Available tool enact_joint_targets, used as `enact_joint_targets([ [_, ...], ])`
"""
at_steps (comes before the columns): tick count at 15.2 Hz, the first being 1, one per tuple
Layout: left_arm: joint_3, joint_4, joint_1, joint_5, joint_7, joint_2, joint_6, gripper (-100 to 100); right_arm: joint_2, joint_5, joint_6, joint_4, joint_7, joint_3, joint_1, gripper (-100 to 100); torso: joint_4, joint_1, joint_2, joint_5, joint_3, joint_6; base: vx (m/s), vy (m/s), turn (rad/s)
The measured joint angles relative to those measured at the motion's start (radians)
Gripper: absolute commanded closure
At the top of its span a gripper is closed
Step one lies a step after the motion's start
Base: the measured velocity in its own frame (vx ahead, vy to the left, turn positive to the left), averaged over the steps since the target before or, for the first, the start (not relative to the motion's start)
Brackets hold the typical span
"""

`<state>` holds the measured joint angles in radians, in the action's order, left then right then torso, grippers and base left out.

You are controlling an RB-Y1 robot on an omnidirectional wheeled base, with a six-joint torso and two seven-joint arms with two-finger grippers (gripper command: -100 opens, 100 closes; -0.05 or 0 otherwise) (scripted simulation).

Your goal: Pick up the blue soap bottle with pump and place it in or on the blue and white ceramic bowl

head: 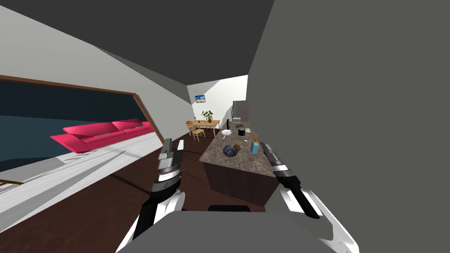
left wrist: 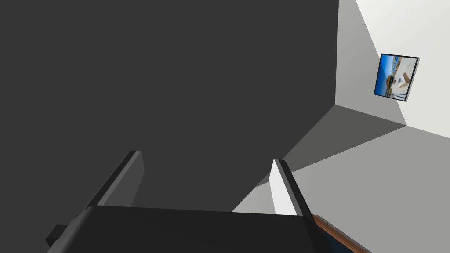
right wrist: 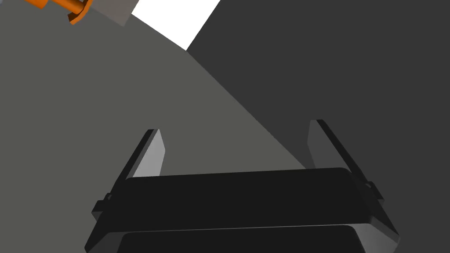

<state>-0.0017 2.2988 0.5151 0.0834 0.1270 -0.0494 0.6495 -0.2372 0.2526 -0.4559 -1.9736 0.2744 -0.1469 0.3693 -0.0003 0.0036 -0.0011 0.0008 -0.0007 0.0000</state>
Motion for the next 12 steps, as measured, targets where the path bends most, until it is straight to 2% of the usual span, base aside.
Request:
enact_joint_targets([
  [6, 0.0, 0.0, 0.0, 0.0, 0.0, 0.0, 0.0, 0, -0.013, 0.071, 0.052, 0.088, 0.089, -0.031, -0.035, -100, 0.0, 0.0, 0.0, 0.0, 0.0, 0.0, 0.015, 0.041, 0.027],
  [9, 0.0, 0.0, 0.0, 0.0, 0.0, 0.0, 0.0, 0, -0.023, 0.105, 0.076, 0.157, 0.132, -0.053, -0.073, -100, 0.0, 0.0, -0.001, 0.0, 0.0, 0.0, 0.017, 0.047, 0.033],
  [12, 0.0, 0.0, 0.0, 0.0, 0.0, 0.0, 0.0, 0, -0.025, 0.146, 0.11, 0.2, 0.183, -0.069, -0.091, -100, 0.0, 0.0, -0.001, 0.0, 0.0, 0.0, 0.019, 0.045, 0.037],
])
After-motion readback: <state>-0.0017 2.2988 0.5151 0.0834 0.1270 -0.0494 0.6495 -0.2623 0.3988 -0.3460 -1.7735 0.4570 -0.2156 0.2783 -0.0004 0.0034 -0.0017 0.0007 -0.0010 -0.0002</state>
